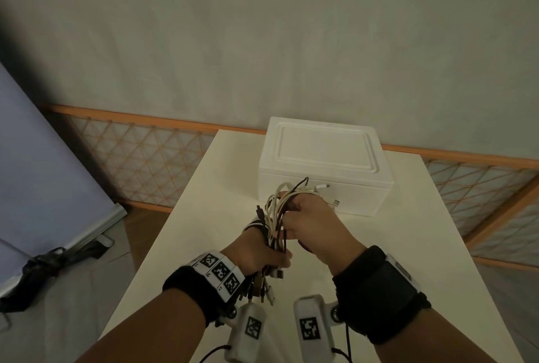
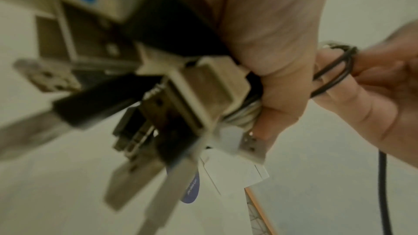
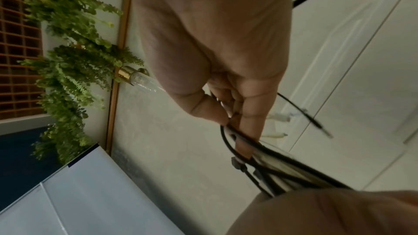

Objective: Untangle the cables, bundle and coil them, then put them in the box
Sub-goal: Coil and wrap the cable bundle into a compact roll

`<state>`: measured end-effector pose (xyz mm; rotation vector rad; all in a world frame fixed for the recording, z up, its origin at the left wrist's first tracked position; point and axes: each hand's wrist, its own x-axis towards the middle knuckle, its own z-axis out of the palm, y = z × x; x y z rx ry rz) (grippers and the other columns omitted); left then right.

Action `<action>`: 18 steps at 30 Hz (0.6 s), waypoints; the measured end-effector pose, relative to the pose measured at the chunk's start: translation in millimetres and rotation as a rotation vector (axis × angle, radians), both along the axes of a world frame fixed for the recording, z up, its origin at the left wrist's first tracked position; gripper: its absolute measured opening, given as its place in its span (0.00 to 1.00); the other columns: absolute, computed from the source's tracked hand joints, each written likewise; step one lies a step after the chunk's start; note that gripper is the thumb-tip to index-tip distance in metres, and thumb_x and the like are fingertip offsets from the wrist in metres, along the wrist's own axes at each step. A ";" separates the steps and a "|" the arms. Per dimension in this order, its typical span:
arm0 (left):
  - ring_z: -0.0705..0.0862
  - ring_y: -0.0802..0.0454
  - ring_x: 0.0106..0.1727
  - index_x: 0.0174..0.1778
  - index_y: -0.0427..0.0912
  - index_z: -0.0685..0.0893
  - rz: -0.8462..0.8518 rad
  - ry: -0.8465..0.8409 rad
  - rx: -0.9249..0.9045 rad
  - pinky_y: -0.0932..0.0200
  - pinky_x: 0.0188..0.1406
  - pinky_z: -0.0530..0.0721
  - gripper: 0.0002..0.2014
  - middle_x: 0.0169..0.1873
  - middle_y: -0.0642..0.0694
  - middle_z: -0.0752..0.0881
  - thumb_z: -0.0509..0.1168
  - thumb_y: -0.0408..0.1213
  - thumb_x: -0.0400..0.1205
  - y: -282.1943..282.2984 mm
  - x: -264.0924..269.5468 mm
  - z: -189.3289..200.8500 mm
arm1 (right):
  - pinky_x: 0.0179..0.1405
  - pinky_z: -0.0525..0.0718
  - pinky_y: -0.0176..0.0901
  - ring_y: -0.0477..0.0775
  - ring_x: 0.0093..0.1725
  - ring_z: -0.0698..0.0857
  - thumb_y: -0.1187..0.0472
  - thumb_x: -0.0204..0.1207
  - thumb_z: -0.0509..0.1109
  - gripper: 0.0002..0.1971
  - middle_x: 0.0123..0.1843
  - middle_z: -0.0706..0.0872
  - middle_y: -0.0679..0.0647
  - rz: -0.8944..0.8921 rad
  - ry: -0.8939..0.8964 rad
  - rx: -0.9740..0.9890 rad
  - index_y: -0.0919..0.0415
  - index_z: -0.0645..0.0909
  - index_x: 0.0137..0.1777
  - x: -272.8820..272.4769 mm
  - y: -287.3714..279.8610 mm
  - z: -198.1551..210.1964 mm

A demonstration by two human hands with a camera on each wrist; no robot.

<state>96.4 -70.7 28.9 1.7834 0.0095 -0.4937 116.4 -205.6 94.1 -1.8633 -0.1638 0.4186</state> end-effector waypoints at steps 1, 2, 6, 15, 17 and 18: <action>0.89 0.49 0.40 0.46 0.33 0.86 -0.017 0.009 -0.004 0.55 0.40 0.88 0.11 0.44 0.34 0.90 0.76 0.24 0.69 0.2 0.4 0.8 | 0.47 0.88 0.67 0.71 0.48 0.86 0.71 0.62 0.60 0.15 0.48 0.85 0.69 -0.006 0.020 0.023 0.68 0.82 0.47 2.0 -1.2 0.1; 0.89 0.48 0.40 0.44 0.34 0.86 -0.028 0.011 0.001 0.54 0.41 0.89 0.10 0.44 0.34 0.89 0.77 0.26 0.69 1.1 0.9 1.3 | 0.48 0.88 0.64 0.69 0.50 0.87 0.76 0.65 0.58 0.17 0.52 0.86 0.66 -0.012 0.031 0.039 0.66 0.83 0.51 5.0 -2.3 -1.4; 0.88 0.36 0.44 0.45 0.26 0.85 0.005 0.013 -0.013 0.39 0.52 0.87 0.21 0.43 0.29 0.88 0.78 0.37 0.62 3.7 0.2 4.0 | 0.55 0.81 0.41 0.50 0.52 0.84 0.73 0.73 0.60 0.18 0.62 0.82 0.42 0.029 -0.235 -0.348 0.56 0.83 0.57 16.3 -15.1 -13.0; 0.85 0.34 0.39 0.44 0.29 0.87 0.388 0.244 -0.377 0.43 0.44 0.84 0.15 0.39 0.29 0.86 0.76 0.34 0.65 13.3 -1.6 0.5 | 0.38 0.88 0.37 0.49 0.38 0.89 0.70 0.76 0.67 0.08 0.45 0.90 0.59 0.008 0.115 -0.111 0.64 0.83 0.54 -26.3 -12.5 -44.6; 0.83 0.37 0.37 0.42 0.32 0.87 0.454 0.317 -0.426 0.45 0.42 0.82 0.19 0.36 0.32 0.84 0.79 0.37 0.59 14.3 -1.6 -0.5 | 0.39 0.88 0.35 0.45 0.37 0.89 0.69 0.75 0.70 0.06 0.44 0.89 0.55 -0.019 0.022 -0.121 0.63 0.84 0.51 -34.5 -8.1 -51.8; 0.83 0.38 0.35 0.42 0.33 0.87 0.469 0.345 -0.441 0.47 0.40 0.82 0.21 0.35 0.33 0.83 0.80 0.37 0.57 14.9 -2.1 -0.7 | 0.38 0.87 0.33 0.42 0.36 0.88 0.69 0.75 0.71 0.06 0.42 0.89 0.51 -0.023 -0.013 -0.124 0.61 0.85 0.49 -37.3 -6.3 -55.5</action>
